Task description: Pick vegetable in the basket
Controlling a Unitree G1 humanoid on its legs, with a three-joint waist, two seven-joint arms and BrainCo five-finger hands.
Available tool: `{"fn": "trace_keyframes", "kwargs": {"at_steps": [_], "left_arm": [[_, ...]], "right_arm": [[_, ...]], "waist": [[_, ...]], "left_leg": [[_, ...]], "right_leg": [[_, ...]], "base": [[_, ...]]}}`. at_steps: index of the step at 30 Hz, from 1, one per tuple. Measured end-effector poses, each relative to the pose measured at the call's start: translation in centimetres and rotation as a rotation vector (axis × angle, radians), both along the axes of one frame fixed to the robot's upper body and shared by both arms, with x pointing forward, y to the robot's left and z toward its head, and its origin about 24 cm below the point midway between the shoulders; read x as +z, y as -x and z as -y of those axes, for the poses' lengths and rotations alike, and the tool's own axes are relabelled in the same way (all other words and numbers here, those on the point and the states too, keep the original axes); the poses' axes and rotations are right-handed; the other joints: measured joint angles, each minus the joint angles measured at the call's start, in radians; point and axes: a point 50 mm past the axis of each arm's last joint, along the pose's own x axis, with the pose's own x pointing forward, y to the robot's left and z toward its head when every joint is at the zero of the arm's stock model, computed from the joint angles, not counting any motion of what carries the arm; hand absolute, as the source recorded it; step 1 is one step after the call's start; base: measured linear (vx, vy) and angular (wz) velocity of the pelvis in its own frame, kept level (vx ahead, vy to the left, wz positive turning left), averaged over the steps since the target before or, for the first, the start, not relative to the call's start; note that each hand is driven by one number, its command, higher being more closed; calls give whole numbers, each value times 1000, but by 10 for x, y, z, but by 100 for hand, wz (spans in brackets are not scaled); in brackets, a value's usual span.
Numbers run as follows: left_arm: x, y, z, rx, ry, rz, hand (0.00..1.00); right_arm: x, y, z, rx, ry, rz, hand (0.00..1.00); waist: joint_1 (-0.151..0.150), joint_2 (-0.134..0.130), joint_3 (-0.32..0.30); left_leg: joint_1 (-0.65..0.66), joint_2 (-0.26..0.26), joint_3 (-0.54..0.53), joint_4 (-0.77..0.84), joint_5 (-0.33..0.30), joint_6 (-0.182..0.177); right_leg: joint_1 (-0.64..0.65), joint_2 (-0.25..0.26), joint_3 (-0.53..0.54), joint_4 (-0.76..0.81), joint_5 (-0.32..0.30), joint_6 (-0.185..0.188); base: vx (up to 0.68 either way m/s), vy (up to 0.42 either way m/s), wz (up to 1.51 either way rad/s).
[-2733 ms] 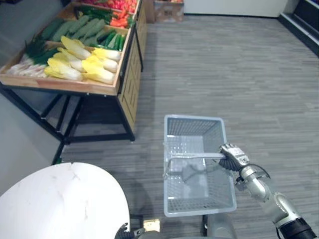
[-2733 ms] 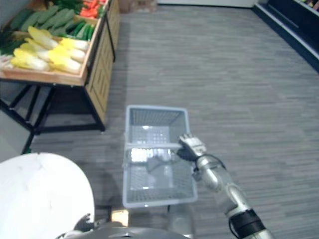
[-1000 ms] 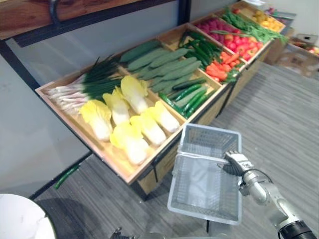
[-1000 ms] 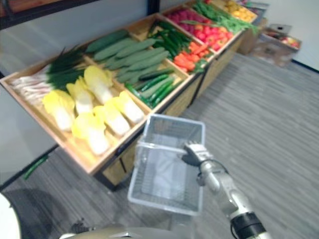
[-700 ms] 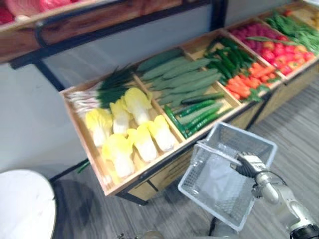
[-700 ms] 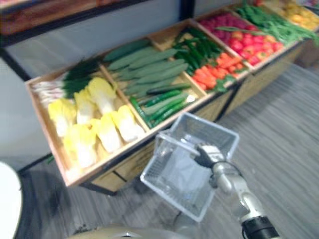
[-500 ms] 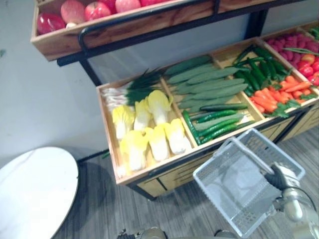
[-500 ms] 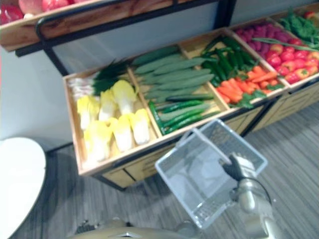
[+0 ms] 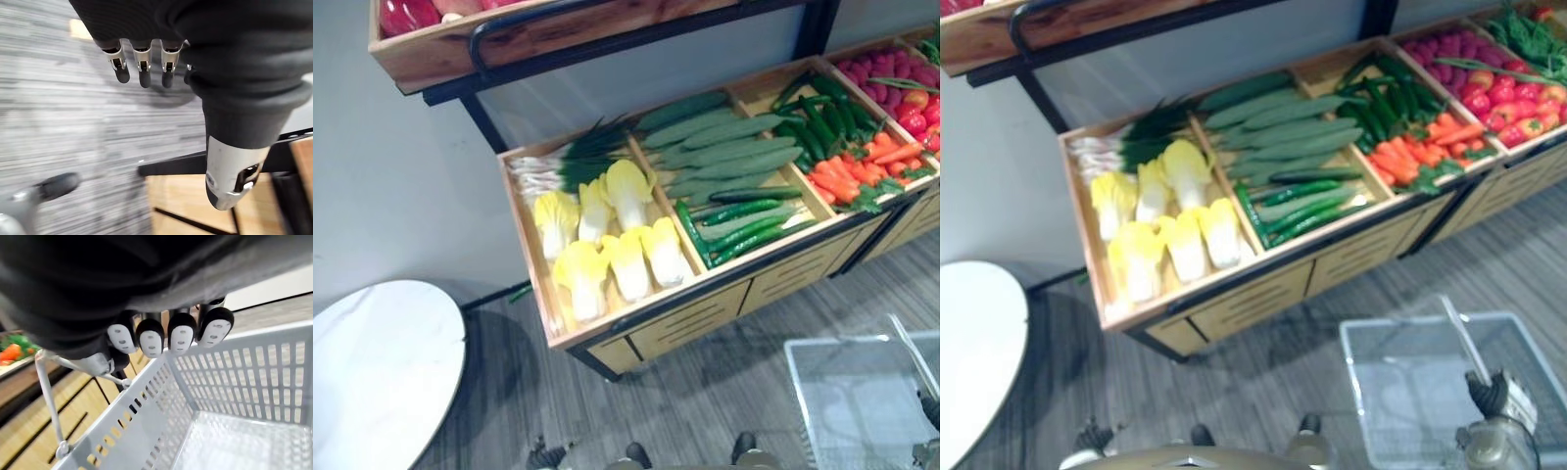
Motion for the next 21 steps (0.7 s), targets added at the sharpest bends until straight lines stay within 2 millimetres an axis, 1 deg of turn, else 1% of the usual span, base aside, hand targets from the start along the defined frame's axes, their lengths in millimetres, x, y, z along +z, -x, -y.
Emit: {"fn": "trace_keyframes", "kwargs": {"at_steps": [2,3,5,6,8,10,13,17,21], "left_arm": [[27,-26,-3,28,-65,184,0],[33,-31,-3,37,-81,228,0],[58,-48,-3,75,-145,355,0],[64,-51,-4,75,-175,377,0],[86,-63,-5,67,-274,474,0],[100,-71,-5,65,-321,539,0],[113,-78,-2,71,-357,600,0],[119,-86,-2,93,-389,630,0],[130,-99,-9,104,-425,671,0]], "right_arm": [[-15,14,-2,-66,-62,-46,100],[-17,16,-3,-73,-71,-52,100],[-26,23,-9,-104,-108,-65,100],[-29,26,-11,-113,-121,-71,100],[-43,33,-19,-163,-185,-89,100],[-52,36,-26,-210,-237,-83,100],[-58,38,-30,-247,-275,-73,100],[-60,29,-35,-225,-288,-59,100],[-61,22,-40,-184,-295,-68,100]], "waist": [[0,1,0],[0,1,0],[-1,-1,1],[-2,-2,2],[-3,-7,3],[-3,-9,5],[-4,-12,6],[-3,-23,11],[-9,-37,14]], "left_leg": [[0,-2,-20,-6,6,9],[1,-3,-24,-11,7,10],[4,-7,-27,-16,8,11],[5,-8,-28,-16,8,11],[10,-10,-40,-19,8,11],[10,-10,-43,-21,9,11],[19,-11,-47,-23,8,11],[36,-10,-28,-31,8,11],[46,-7,-3,-33,3,3]], "right_leg": [[1,2,-4,1,0,-1],[0,3,-5,1,0,-1],[1,2,-6,3,0,-1],[1,1,-6,7,0,-1],[5,0,3,14,0,-1],[6,0,4,14,0,-2],[17,1,8,13,-1,-2],[19,5,41,13,-2,-4],[15,12,68,7,-3,-5]], "base": [[51,-22,4],[46,-19,4],[50,-5,3],[52,-1,3],[47,-1,9],[29,-4,9],[12,-4,4],[-17,-11,-13],[-23,-22,-19]]}}
